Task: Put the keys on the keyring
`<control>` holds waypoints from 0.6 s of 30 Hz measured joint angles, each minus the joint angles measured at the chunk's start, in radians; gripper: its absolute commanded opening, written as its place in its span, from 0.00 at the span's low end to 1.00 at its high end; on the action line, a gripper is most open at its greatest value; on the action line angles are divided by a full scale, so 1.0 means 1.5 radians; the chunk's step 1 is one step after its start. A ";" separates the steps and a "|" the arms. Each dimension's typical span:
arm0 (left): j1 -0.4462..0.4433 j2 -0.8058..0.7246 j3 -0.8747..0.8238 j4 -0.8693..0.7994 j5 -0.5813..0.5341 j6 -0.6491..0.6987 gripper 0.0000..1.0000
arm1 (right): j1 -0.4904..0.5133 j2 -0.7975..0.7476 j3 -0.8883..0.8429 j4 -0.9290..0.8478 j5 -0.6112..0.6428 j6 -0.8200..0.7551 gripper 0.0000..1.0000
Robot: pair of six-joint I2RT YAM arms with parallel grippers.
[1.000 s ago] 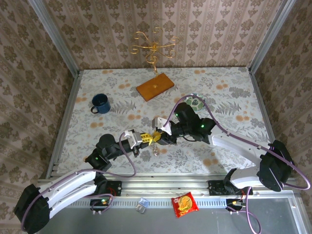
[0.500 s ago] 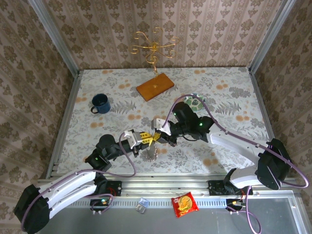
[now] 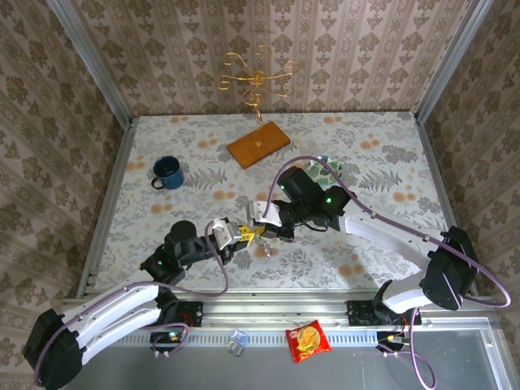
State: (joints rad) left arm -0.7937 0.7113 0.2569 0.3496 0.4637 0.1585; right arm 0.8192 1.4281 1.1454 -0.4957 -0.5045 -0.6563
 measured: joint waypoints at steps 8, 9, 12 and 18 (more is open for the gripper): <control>-0.003 0.001 0.004 -0.014 0.002 0.005 0.00 | 0.003 0.001 -0.001 0.002 0.012 0.009 0.25; -0.003 0.000 0.004 -0.015 0.002 0.007 0.00 | -0.001 -0.003 -0.006 0.011 0.012 0.015 0.27; -0.003 0.000 0.004 -0.015 0.002 0.009 0.00 | -0.014 -0.028 -0.034 0.018 0.013 0.026 0.29; -0.003 -0.003 0.004 -0.014 0.002 0.010 0.00 | -0.024 -0.053 -0.063 0.020 0.013 0.048 0.29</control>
State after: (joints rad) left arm -0.7982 0.7067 0.2630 0.3286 0.4671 0.1738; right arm 0.7834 1.3491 1.0508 -0.4660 -0.4850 -0.5846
